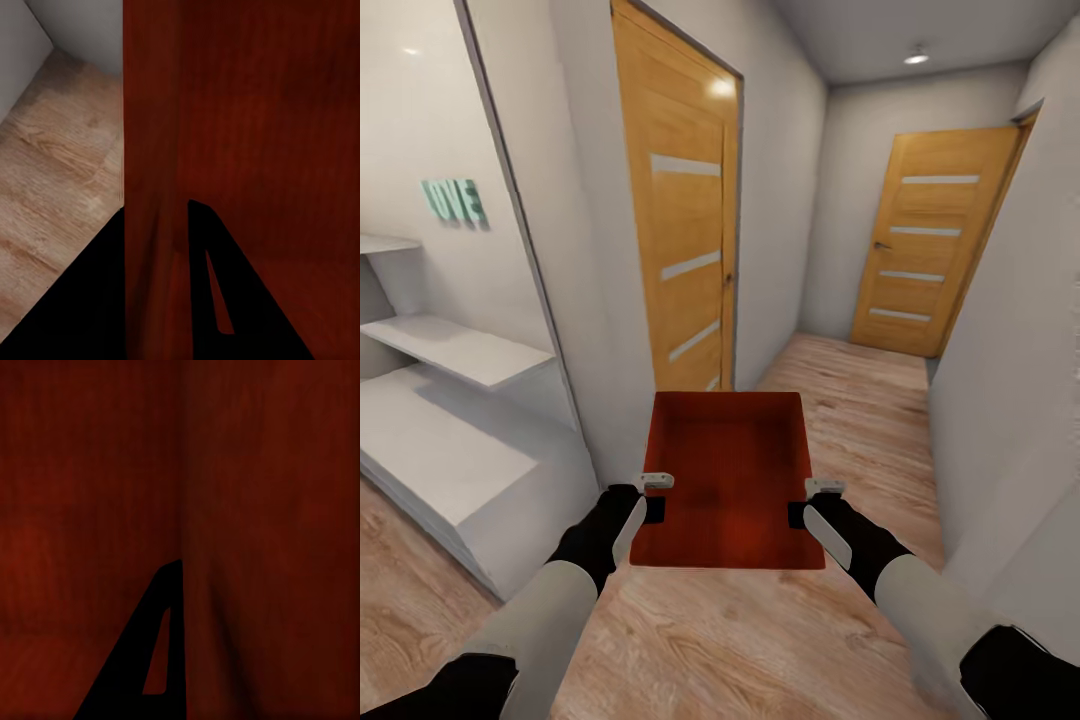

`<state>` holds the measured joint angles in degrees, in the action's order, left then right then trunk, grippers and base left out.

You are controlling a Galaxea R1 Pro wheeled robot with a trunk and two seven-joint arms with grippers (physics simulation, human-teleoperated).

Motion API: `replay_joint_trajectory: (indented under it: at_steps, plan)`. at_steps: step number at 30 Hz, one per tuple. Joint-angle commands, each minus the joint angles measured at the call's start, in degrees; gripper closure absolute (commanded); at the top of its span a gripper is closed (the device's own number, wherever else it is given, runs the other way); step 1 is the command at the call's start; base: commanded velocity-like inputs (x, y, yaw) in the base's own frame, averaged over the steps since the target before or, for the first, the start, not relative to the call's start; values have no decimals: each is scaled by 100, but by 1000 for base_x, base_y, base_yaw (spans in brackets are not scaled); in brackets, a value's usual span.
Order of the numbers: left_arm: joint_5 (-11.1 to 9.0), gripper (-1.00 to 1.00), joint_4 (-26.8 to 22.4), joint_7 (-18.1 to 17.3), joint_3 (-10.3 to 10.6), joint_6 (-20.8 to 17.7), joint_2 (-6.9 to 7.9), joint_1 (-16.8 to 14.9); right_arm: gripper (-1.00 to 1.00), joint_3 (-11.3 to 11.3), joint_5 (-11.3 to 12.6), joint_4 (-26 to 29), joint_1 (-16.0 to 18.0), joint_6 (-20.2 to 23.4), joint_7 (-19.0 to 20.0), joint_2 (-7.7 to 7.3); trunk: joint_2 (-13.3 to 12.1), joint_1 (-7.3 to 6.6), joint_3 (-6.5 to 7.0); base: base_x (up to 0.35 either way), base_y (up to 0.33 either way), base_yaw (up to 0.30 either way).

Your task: Move the two storage containers from the living room to the garage. In the garage, place one container on the floor and stack the other container on top of it (either order is fine).

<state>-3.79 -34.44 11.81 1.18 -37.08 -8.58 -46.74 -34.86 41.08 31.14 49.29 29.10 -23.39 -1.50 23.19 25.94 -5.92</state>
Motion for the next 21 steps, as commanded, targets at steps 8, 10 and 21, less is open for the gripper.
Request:
replay_joint_trajectory:
  at_steps: [8,10,21]
  plan:
    - [-26,100,-1,58,5,-36,5,-2,100,251,-270,15,11,-142,-113,-309,13,7,-12,321,0,-240]
    - [-26,100,-1,58,5,-36,5,-2,100,251,-270,15,11,-142,-113,-309,13,7,-12,321,0,-240]
    - [-26,100,-1,58,5,-36,5,-2,100,251,-270,15,11,-142,-113,-308,13,7,-12,321,0,-240]
